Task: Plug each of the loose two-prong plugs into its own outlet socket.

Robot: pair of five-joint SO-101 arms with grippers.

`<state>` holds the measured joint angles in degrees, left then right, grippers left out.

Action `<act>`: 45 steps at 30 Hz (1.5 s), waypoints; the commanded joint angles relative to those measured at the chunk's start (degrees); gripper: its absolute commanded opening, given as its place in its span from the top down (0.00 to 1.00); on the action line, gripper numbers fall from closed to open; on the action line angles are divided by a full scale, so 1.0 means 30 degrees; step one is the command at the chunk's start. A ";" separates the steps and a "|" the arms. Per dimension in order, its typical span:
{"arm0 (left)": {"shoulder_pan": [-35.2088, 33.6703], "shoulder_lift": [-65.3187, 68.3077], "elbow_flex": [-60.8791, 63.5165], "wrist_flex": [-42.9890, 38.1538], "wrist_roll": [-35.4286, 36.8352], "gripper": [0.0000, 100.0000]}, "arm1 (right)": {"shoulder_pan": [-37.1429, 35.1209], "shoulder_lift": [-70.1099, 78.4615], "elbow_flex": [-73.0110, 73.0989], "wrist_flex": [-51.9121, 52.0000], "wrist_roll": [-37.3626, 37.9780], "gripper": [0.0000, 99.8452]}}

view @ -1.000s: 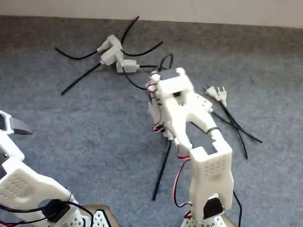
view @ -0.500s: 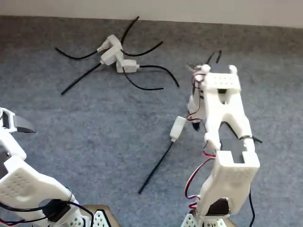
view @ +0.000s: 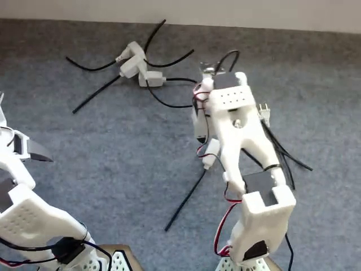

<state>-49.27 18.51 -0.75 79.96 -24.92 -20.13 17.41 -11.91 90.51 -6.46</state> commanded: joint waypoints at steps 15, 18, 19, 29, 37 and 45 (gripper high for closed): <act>0.0396 -0.0923 0.0073 -0.0908 0.0000 0.66 | 0.5260 0.2066 -0.0513 0.3033 0.0381 0.76; 0.0425 -0.0923 0.0073 -0.0908 0.0029 0.66 | 0.6022 0.1158 -0.0278 0.3473 0.1729 0.76; 0.0425 -0.0923 0.0073 -0.0908 0.0029 0.66 | 0.6227 0.0894 0.0015 0.3473 0.1758 0.76; 0.1685 -0.1099 0.0073 -0.0205 0.0029 0.66 | 0.2857 -0.1011 0.1099 0.2505 -0.5685 0.77; 0.1773 -0.1128 -0.0132 -0.0352 -0.0029 0.66 | 0.1919 0.1245 0.1128 0.1656 -1.0139 0.77; 0.1832 -0.1128 0.0073 -0.0205 0.0029 0.66 | 0.1626 0.6989 0.0718 0.1216 -1.2044 0.78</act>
<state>-44.88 18.51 -0.22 78.73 -24.92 -15.30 33.32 -9.54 94.64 -41.10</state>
